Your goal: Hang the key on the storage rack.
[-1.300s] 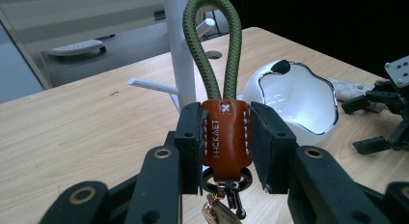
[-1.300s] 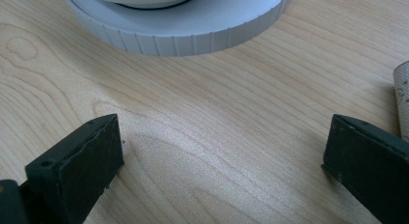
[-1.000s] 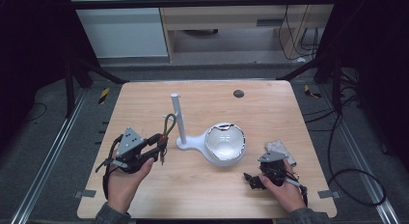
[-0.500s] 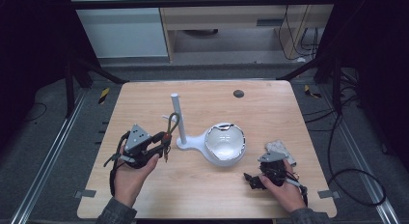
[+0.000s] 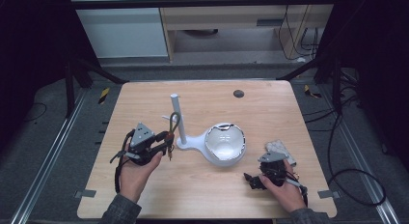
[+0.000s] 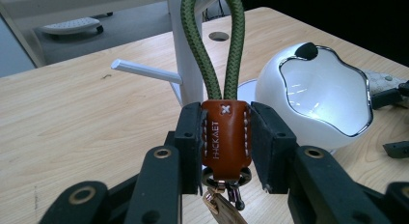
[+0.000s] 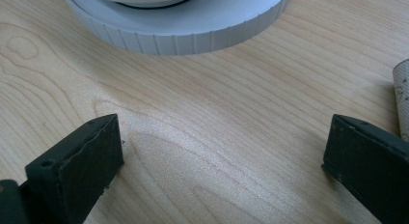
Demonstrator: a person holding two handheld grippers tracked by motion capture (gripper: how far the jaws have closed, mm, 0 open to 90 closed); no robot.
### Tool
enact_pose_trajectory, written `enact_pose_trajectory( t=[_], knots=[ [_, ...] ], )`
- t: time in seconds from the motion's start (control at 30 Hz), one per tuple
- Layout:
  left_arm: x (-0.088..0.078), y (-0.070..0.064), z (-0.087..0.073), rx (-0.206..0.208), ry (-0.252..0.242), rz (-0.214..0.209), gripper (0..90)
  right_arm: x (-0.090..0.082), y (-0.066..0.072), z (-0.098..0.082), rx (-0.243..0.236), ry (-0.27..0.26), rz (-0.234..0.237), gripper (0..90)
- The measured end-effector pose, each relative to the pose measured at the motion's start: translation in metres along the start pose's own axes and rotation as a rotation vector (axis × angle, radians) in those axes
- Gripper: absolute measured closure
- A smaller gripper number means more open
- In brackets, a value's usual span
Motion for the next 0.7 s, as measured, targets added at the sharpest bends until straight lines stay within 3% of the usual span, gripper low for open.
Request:
enact_pose_trajectory(
  t=[0.37,0.53,0.6,0.63,0.7],
  knots=[
    [0.015,0.000,-0.002,0.001,0.026,0.008,65.8,-0.001,0.000,0.000,-0.002,0.002,0.001,0.2],
    [0.019,-0.001,-0.003,-0.013,0.037,-0.009,63.5,-0.001,0.000,0.000,-0.002,0.002,0.001,0.2],
    [0.021,-0.002,-0.005,-0.013,0.041,0.004,39.5,-0.001,0.000,0.000,-0.001,0.002,0.001,0.2],
    [0.020,-0.002,-0.008,0.006,0.045,0.013,32.1,-0.001,0.000,0.000,0.000,0.002,0.001,0.2],
    [0.019,-0.002,-0.010,0.004,0.042,0.019,21.8,-0.001,0.000,0.000,-0.003,0.002,0.001,0.2]
  ],
)
Point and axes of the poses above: each handheld gripper's, and its own axes: x roughly forward along the jaws, z roughly out of its top, y roughly to its left, the point moved 8 cm from there along x, roughly forward along the jaws, and after that the axes turned 10 degrees about z, right-handed, at the moved point
